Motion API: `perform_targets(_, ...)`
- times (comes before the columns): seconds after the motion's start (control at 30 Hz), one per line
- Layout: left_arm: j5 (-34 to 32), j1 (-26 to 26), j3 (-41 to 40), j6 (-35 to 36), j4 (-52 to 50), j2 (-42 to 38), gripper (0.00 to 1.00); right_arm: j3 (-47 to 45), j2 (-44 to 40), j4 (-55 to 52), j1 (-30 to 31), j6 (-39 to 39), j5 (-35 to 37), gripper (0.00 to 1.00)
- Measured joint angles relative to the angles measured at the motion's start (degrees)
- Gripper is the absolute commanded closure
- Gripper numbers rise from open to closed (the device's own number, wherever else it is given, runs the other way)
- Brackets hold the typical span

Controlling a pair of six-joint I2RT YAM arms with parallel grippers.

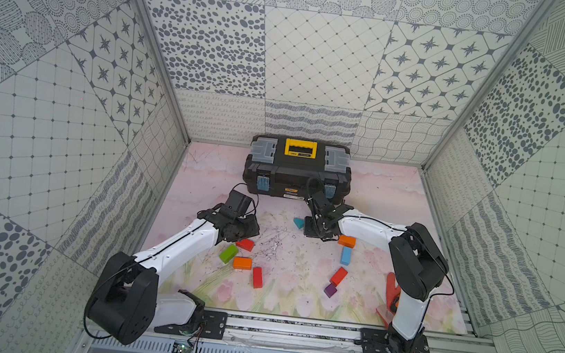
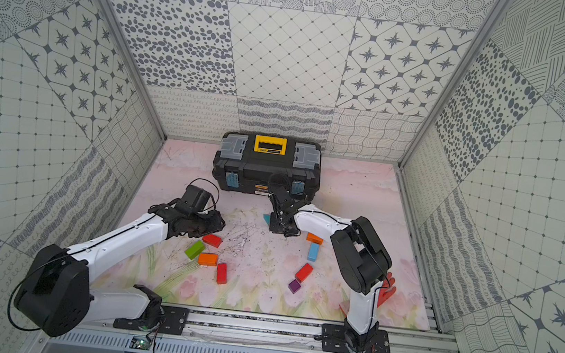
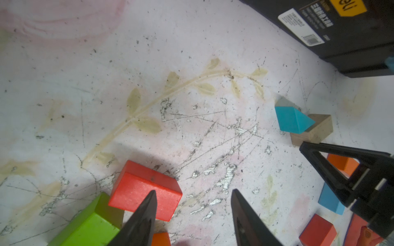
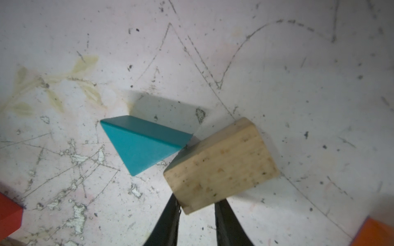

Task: Assemble a heart with building blocks
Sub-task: Assemble the building block at the center of the board.

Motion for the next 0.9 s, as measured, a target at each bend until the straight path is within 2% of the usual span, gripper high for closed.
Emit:
perform_targets(0.3, 0.02, 0.68, -1.18, -0.11, 0.13, -0.79, 0.44, 0.07, 0.68, 0.90, 0.00, -0.04, 0.11, 0.64)
perform_targets(0.53, 0.02, 0.85, -1.33, -0.70, -0.31, -1.05, 0.37, -2.86, -1.64, 2.29, 0.26, -0.15, -0.22, 0.56)
perform_targets(0.67, 0.04, 1.16, -2.89, -1.92, -0.96, -2.16, 0.34, -6.51, -8.22, 1.25, 1.77, -0.22, 1.40, 0.47)
perform_targets(0.9, 0.92, 3.15, -6.56, -5.75, -0.72, -2.21, 0.33, -11.52, -23.87, -0.94, 3.19, -0.09, 3.89, 0.44)
